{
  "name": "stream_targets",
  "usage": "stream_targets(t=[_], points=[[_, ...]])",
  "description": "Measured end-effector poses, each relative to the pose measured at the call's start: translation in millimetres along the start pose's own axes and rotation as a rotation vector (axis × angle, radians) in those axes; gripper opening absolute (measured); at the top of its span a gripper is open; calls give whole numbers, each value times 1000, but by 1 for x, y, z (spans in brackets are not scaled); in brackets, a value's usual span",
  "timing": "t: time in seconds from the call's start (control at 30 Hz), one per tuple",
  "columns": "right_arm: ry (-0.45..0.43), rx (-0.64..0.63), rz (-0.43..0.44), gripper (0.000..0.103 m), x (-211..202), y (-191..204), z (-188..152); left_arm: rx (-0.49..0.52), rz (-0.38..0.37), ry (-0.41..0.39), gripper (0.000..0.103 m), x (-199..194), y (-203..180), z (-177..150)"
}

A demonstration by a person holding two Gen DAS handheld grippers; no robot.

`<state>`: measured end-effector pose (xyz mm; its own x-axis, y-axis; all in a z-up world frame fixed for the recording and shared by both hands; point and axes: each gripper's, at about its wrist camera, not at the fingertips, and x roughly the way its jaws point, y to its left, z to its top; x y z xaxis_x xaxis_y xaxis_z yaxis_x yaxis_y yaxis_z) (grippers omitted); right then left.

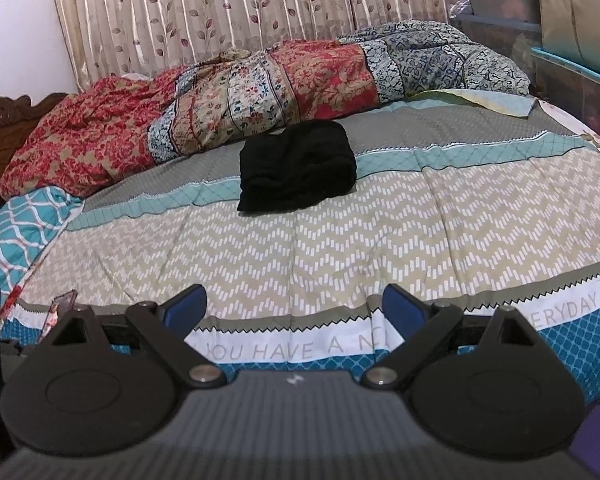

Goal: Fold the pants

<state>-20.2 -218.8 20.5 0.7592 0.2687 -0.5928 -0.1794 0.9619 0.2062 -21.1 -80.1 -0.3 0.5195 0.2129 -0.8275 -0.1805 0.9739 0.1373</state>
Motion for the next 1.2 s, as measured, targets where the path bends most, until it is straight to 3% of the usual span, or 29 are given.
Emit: stream_targets(t=[0.43,1.2], points=[[48,-28,-35,96,6,-5,-2,25,14,0,103,-4,-4,-2],[49,-28,-52,96,5,-6,0,21,5,8,103,-3,-2,-3]])
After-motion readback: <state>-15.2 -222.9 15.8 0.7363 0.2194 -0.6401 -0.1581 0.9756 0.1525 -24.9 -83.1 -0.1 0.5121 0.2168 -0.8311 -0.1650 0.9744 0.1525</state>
